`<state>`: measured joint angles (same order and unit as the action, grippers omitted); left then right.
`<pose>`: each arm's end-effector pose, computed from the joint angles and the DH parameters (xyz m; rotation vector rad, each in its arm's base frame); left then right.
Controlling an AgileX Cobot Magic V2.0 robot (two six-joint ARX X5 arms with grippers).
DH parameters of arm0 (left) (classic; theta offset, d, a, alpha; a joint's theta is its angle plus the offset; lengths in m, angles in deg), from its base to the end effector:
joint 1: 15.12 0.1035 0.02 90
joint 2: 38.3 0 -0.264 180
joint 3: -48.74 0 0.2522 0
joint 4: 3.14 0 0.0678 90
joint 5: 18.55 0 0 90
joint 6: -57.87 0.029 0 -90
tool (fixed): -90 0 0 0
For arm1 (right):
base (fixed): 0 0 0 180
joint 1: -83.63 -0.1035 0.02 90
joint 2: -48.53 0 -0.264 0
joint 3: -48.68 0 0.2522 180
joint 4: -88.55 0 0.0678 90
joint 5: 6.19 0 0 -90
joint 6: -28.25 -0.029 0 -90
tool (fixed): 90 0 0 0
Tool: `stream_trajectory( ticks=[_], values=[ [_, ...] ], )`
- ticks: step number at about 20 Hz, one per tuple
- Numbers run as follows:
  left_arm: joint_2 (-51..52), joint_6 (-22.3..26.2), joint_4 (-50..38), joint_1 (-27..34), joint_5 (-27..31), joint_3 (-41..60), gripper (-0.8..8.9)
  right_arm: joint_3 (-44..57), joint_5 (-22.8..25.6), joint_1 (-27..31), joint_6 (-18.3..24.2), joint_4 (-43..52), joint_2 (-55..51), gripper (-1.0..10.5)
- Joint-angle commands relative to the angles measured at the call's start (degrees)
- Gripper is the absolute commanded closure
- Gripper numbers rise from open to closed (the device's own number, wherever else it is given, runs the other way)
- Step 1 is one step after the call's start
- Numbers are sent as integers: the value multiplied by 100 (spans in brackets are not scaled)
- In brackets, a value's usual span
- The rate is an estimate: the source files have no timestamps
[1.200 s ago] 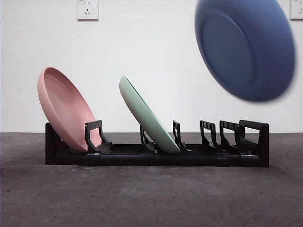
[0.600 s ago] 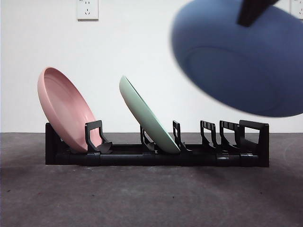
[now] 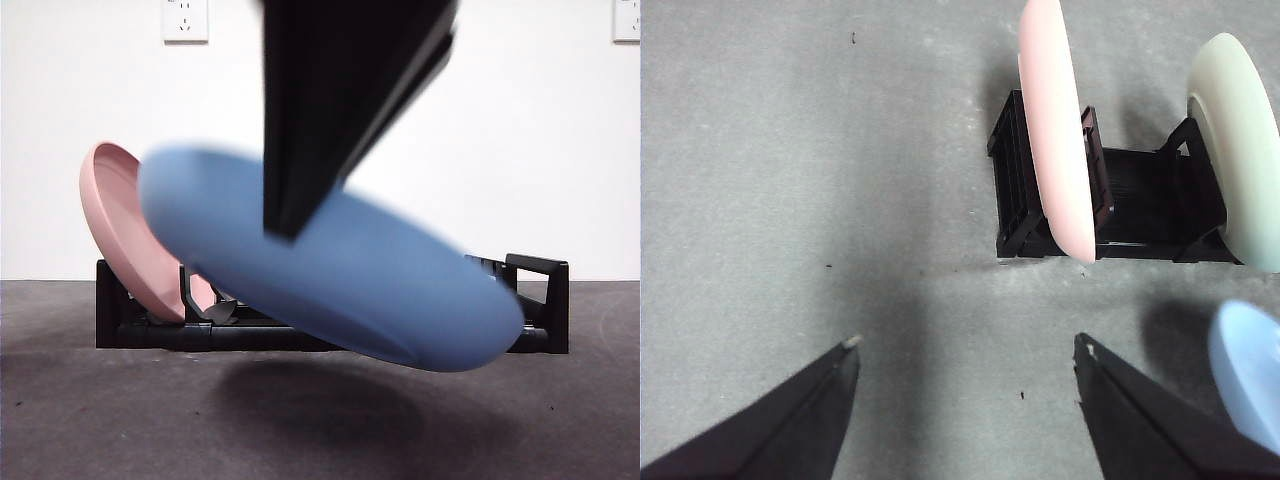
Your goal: Place the plate
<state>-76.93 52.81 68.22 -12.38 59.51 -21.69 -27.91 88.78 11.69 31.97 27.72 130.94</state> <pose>0.1024 -0.0011 0.3400 -0.1729 0.6923 -0.1238 0.0874 0.2601 0.2508 -0.8157 0.9298 1.0635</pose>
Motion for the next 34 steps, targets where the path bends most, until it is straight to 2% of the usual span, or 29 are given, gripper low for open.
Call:
stream_trajectory(
  ticks=[1,11,12,15,17,19,23,26,29,31,34],
  values=[
    [-35,98,-57,-2,11,-116,469,-46,468,-68,0,131,448,939],
    [-35,101,-57,-4,11,-116,469,-46,704,-68,48,702,1445,937],
    [-35,101,-55,-4,11,-116,469,-46,688,-68,48,654,1469,906],
    [-33,101,-48,-4,11,-116,469,-50,643,-70,-28,605,1497,708],
    [-28,92,-48,-4,9,-116,469,-81,258,-55,-168,616,1440,704],
    [-31,37,-46,-4,-48,-116,469,-140,-321,61,-236,662,1200,684],
    [-125,-258,-33,-31,-334,-116,466,-179,-1010,553,-706,557,350,646],
    [-542,-516,-20,-203,-466,-120,464,-179,-1093,1198,-1250,184,-424,646],
    [-1213,-514,-164,-494,-446,-293,465,-179,-1093,1751,-1543,-160,-1012,646],
    [-1762,-509,-232,-695,-313,-616,465,-179,-1080,2061,-1545,-280,-1320,646],
    [-2787,-479,-208,-1156,334,-1541,467,-179,-1051,2441,-1532,-356,-1615,646]
  ],
)
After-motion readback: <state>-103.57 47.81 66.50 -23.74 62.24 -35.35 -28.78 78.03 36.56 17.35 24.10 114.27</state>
